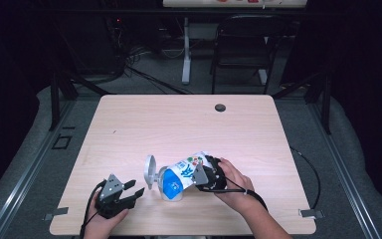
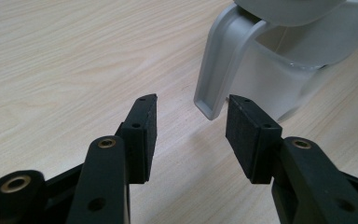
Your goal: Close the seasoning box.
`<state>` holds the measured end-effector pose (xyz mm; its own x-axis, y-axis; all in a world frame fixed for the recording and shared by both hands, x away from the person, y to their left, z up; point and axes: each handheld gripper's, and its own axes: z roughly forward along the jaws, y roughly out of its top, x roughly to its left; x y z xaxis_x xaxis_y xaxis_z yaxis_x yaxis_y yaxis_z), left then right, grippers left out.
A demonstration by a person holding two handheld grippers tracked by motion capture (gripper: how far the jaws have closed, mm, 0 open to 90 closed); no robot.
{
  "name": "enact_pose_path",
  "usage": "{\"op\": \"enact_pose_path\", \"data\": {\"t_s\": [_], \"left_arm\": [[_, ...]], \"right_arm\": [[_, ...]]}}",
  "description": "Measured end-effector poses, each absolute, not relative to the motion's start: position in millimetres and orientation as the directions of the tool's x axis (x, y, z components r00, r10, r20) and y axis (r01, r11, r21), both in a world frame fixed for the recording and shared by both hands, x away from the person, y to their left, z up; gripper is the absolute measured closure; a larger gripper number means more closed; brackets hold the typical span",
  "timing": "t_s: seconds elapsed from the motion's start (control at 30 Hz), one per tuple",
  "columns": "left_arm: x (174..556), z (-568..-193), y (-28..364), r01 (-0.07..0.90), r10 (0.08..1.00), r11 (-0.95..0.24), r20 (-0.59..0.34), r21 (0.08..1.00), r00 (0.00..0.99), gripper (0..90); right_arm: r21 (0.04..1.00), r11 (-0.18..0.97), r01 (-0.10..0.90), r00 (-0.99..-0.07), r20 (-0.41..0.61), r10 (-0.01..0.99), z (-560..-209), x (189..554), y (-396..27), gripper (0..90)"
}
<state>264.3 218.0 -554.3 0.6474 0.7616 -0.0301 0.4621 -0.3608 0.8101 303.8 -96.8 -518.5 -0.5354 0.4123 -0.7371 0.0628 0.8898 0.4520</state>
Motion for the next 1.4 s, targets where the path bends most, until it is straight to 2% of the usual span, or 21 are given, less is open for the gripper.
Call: {"op": "enact_pose_path", "data": {"t_s": [0.63,0.83,1.4], "left_arm": [[264,-554,218,0.462,0.761,-0.361,-0.03,0.81,0.648,53.9],[264,-554,218,0.462,0.761,-0.361,-0.031,0.81,0.648,53.9],[264,-555,218,0.462,0.76,-0.363,-0.03,0.809,0.649,53.9]], "right_arm": [[0.607,0.774,0.177,-0.599,-0.557,0.574,-533,303,-107,71.7],[0.686,0.687,0.242,-0.63,-0.428,0.649,-538,304,-110,71.7],[0.789,0.477,0.387,-0.656,-0.127,0.744,-545,308,-120,71.4]]}}
